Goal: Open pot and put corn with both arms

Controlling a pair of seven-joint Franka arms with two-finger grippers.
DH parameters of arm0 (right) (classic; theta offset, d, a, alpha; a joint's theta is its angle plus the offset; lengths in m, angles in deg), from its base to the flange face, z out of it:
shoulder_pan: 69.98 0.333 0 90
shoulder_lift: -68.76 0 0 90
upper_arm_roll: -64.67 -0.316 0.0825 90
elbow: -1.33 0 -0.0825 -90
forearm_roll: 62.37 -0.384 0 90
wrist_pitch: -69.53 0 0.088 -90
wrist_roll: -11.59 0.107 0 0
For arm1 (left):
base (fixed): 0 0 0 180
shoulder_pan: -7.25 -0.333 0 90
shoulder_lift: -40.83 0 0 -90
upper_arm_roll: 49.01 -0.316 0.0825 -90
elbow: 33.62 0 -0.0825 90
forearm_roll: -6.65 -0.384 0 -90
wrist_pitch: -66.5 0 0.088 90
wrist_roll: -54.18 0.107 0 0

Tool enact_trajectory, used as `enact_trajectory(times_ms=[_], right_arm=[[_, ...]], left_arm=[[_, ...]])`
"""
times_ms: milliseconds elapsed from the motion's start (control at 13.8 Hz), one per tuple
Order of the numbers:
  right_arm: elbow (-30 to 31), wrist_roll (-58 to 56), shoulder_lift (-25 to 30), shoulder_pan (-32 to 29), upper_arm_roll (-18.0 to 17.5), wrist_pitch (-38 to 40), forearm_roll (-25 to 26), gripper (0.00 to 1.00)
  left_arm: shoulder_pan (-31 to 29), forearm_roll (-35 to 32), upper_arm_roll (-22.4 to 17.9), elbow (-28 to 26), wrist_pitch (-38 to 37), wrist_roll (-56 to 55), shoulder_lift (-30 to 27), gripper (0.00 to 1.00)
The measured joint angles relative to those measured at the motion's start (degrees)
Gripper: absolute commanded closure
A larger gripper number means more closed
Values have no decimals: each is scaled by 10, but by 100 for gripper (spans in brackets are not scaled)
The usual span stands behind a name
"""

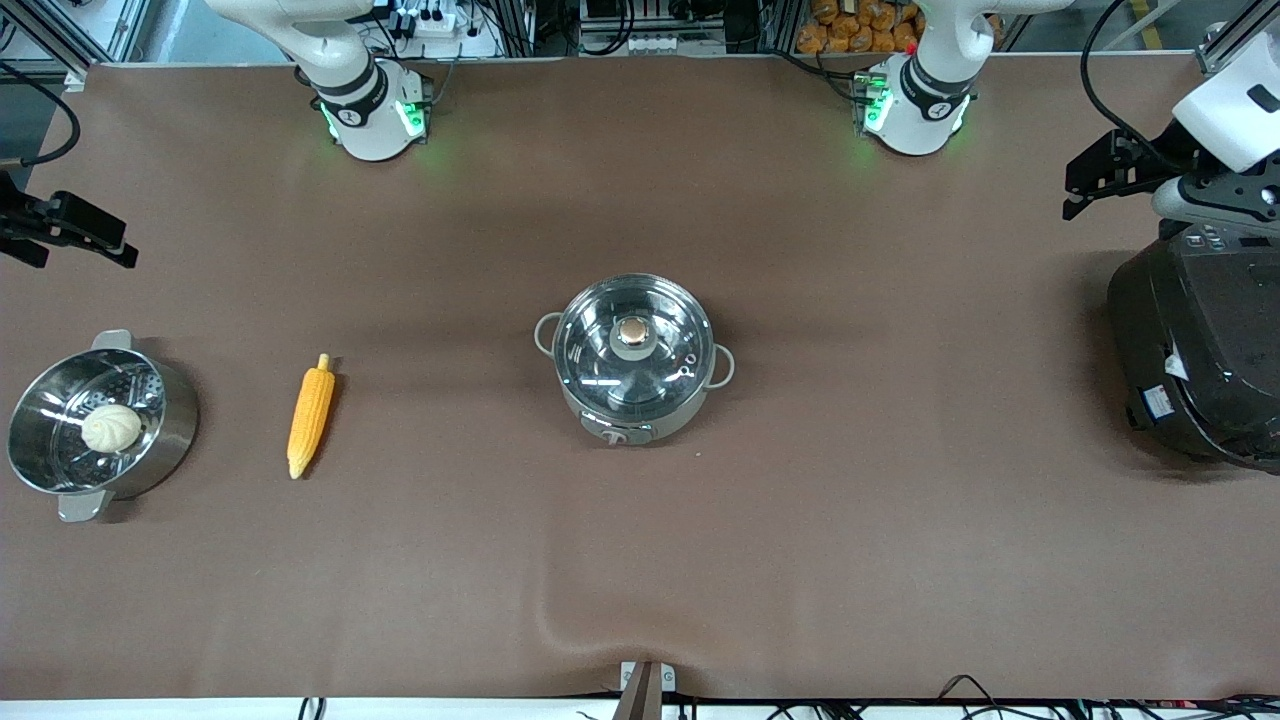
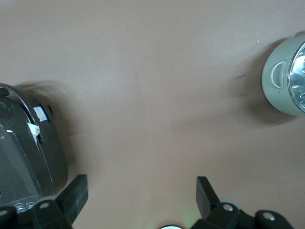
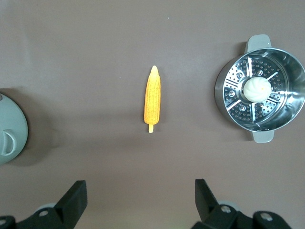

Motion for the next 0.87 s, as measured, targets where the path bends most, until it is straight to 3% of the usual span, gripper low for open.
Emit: enact_trajectory(times_ms=[655,873], right_arm=[[0,0,-2,0,0,1,0,0],[13,0,-8,2,0,-13,0,0]], left_arm=[[0,-2,0,7,0,-4,8,0],[6,-2,2,31,1,-35,41,0]])
